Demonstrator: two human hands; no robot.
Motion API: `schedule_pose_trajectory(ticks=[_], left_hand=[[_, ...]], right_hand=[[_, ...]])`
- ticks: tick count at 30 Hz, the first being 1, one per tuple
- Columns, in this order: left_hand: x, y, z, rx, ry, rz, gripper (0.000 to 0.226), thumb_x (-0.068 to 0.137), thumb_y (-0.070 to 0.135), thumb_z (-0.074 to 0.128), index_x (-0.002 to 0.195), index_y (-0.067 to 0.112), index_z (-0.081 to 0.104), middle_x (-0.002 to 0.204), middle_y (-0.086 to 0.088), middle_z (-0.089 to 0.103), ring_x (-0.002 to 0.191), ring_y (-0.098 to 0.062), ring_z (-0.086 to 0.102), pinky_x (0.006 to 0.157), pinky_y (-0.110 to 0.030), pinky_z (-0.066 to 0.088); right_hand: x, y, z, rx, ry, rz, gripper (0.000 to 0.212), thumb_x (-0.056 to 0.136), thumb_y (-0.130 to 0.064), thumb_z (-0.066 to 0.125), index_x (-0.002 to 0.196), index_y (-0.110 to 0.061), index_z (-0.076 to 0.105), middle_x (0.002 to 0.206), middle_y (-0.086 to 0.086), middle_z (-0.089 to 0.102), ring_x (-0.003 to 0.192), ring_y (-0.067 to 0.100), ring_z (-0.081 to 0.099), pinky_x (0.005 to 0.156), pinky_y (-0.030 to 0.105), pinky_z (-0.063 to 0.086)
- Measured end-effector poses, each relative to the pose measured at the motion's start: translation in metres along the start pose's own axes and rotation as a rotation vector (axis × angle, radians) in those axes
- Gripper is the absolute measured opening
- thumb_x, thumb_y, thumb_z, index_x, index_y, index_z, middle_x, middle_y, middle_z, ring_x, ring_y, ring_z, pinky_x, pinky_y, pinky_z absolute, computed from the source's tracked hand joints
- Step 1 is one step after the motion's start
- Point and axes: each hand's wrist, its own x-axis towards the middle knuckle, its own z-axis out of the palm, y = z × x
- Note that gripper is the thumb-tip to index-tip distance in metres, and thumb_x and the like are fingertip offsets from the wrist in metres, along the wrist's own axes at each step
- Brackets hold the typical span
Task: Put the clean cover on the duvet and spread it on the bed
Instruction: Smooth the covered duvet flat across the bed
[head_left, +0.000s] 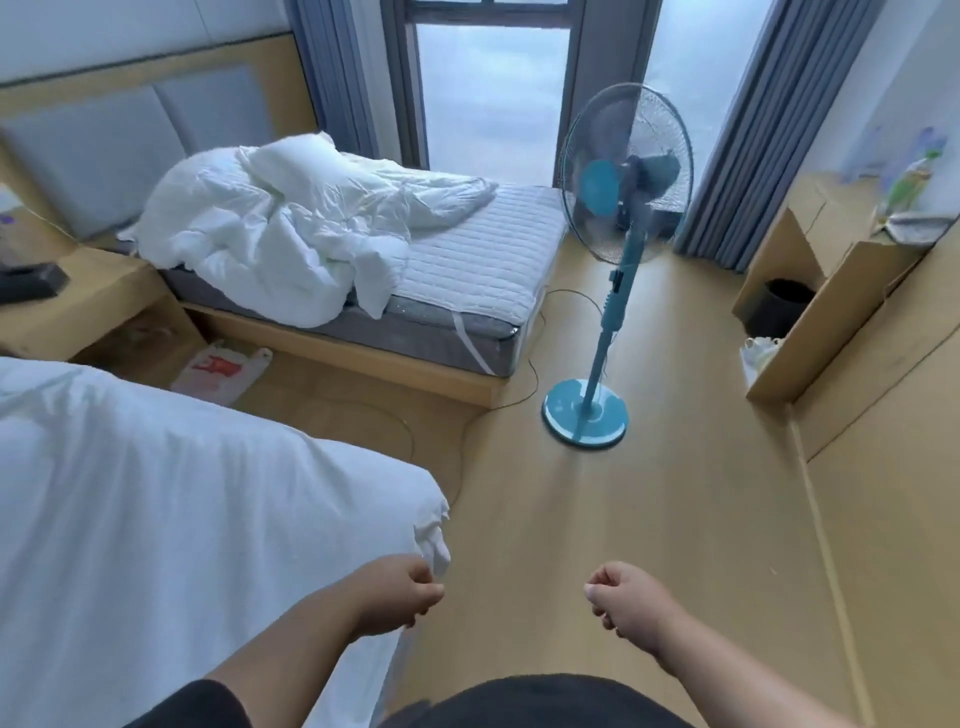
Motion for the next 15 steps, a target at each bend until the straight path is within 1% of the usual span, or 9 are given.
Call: schedule_pose_trajectory(ticks=[1,3,5,9,11,13,15], left_hand=[[0.011,0.008,-0.012,-0.039,0.027,-0.013,0.025,0.093,0.039,0.054,0.092,0.016,0.064,0.093,0.001,0.071,0.087,-0.014,0.07,0.074,-0.027,0.056],[0.031,0.017,-0.034,-0.11,0.059,-0.049,0.023,0.092,0.04,0.054,0.087,0.02,0.062,0.091,0.003,0.072,0.086,-0.012,0.07,0.074,-0.026,0.054],[0.053,0.012,-0.054,-0.175,0.086,-0.097,0.023,0.092,0.041,0.053,0.09,0.02,0.062,0.091,0.005,0.071,0.086,-0.01,0.069,0.074,-0.025,0.054],[0.113,-0.011,-0.094,-0.318,0.117,-0.215,0.027,0.091,0.043,0.053,0.095,0.018,0.063,0.095,0.003,0.071,0.086,-0.011,0.071,0.077,-0.028,0.056],[0.15,-0.024,-0.116,-0.38,0.113,-0.26,0.025,0.09,0.041,0.052,0.094,0.019,0.062,0.096,0.004,0.071,0.089,-0.013,0.072,0.072,-0.026,0.053],[0.185,-0.038,-0.144,-0.416,0.117,-0.296,0.022,0.092,0.039,0.05,0.094,0.02,0.06,0.099,0.003,0.069,0.09,-0.014,0.07,0.068,-0.025,0.05],[0.206,-0.049,-0.173,-0.418,0.112,-0.332,0.02,0.094,0.036,0.047,0.094,0.02,0.059,0.101,0.002,0.068,0.086,-0.013,0.067,0.067,-0.024,0.048]], right_hand=[[0.02,-0.02,-0.013,-0.032,-0.014,-0.02,0.012,0.098,-0.021,0.055,0.097,-0.013,0.064,0.084,0.001,0.067,0.067,0.013,0.055,0.059,0.022,0.045],[0.055,-0.063,-0.03,-0.115,-0.065,-0.054,0.012,0.097,-0.022,0.056,0.096,-0.014,0.065,0.085,0.001,0.068,0.068,0.013,0.056,0.059,0.022,0.046],[0.091,-0.102,-0.033,-0.199,-0.131,-0.094,0.012,0.095,-0.023,0.057,0.095,-0.015,0.066,0.083,0.001,0.069,0.068,0.012,0.058,0.06,0.024,0.047],[0.171,-0.181,-0.028,-0.337,-0.245,-0.174,0.012,0.094,-0.025,0.059,0.092,-0.016,0.067,0.08,-0.001,0.07,0.066,0.011,0.06,0.063,0.027,0.048],[0.215,-0.22,-0.023,-0.403,-0.264,-0.194,0.012,0.094,-0.026,0.059,0.093,-0.018,0.068,0.08,-0.003,0.071,0.065,0.008,0.06,0.062,0.025,0.048],[0.255,-0.26,-0.018,-0.444,-0.266,-0.189,0.012,0.095,-0.027,0.059,0.095,-0.018,0.068,0.083,-0.002,0.072,0.068,0.009,0.062,0.063,0.025,0.05],[0.281,-0.296,-0.014,-0.495,-0.278,-0.167,0.013,0.095,-0.028,0.059,0.095,-0.019,0.068,0.086,-0.001,0.073,0.072,0.011,0.063,0.064,0.026,0.051]])
